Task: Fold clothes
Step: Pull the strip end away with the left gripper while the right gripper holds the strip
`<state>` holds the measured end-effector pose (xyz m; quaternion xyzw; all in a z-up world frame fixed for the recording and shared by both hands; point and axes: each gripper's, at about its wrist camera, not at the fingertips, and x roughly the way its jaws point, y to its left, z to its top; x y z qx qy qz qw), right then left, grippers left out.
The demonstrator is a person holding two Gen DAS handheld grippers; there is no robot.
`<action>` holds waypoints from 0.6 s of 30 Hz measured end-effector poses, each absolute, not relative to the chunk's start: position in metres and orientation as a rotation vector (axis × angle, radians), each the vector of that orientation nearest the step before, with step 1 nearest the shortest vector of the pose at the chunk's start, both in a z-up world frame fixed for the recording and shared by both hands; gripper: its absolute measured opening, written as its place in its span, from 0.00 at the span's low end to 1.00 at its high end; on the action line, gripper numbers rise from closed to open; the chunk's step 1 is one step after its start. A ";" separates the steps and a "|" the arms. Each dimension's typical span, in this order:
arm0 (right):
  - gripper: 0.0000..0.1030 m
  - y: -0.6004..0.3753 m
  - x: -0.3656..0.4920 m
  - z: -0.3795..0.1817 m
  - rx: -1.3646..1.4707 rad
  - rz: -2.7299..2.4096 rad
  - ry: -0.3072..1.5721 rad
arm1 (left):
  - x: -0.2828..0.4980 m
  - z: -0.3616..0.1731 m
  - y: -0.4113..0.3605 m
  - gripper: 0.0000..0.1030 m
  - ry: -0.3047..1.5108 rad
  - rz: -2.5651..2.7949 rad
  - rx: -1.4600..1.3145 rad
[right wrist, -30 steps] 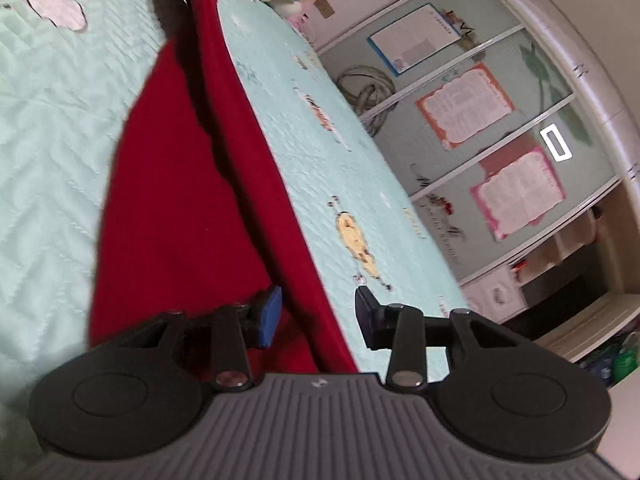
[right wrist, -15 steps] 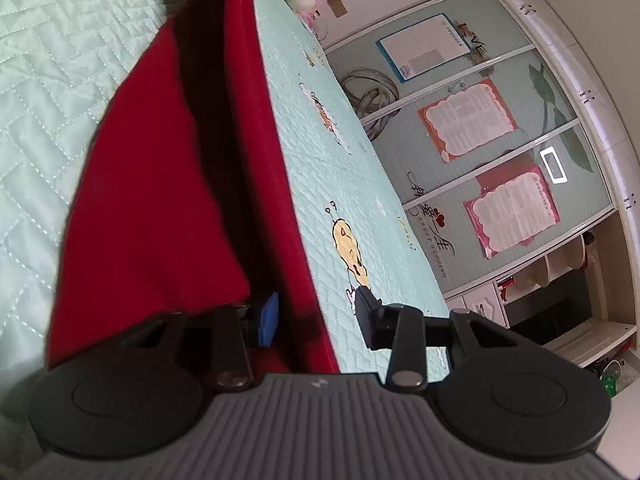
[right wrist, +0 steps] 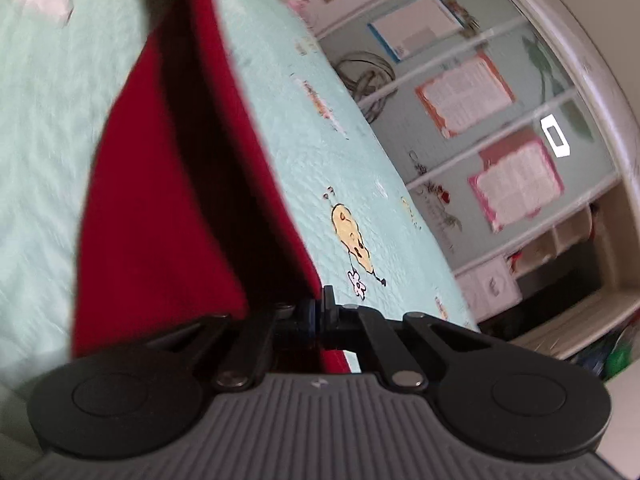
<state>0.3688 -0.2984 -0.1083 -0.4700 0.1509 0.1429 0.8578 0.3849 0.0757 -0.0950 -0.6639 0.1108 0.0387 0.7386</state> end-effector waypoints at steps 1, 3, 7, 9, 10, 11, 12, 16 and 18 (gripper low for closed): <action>0.00 -0.299 0.365 -0.100 -0.959 0.309 0.332 | 0.383 -0.085 0.075 0.00 0.258 0.094 -1.422; 0.00 -0.304 0.358 -0.083 -0.907 0.328 0.371 | 0.376 -0.063 0.074 0.00 0.297 0.089 -1.342; 0.00 -0.316 0.333 -0.051 -0.776 0.360 0.404 | 0.350 -0.023 0.085 0.00 0.402 0.088 -1.247; 0.00 -0.317 0.310 -0.036 -0.742 0.380 0.403 | 0.332 -0.002 0.093 0.00 0.426 0.077 -1.195; 0.00 -0.316 0.296 -0.029 -0.729 0.398 0.406 | 0.322 0.009 0.098 0.00 0.437 0.071 -1.168; 0.00 -0.314 0.281 -0.023 -0.726 0.415 0.407 | 0.313 0.020 0.102 0.00 0.448 0.065 -1.141; 0.00 -0.312 0.267 -0.017 -0.729 0.429 0.408 | 0.303 0.027 0.103 0.00 0.474 0.064 -1.097; 0.00 -0.310 0.224 0.000 -0.691 0.454 0.425 | 0.264 0.046 0.101 0.00 0.604 0.074 -0.927; 0.00 -0.310 0.205 0.005 -0.679 0.463 0.433 | 0.241 0.042 0.102 0.00 0.659 0.074 -0.917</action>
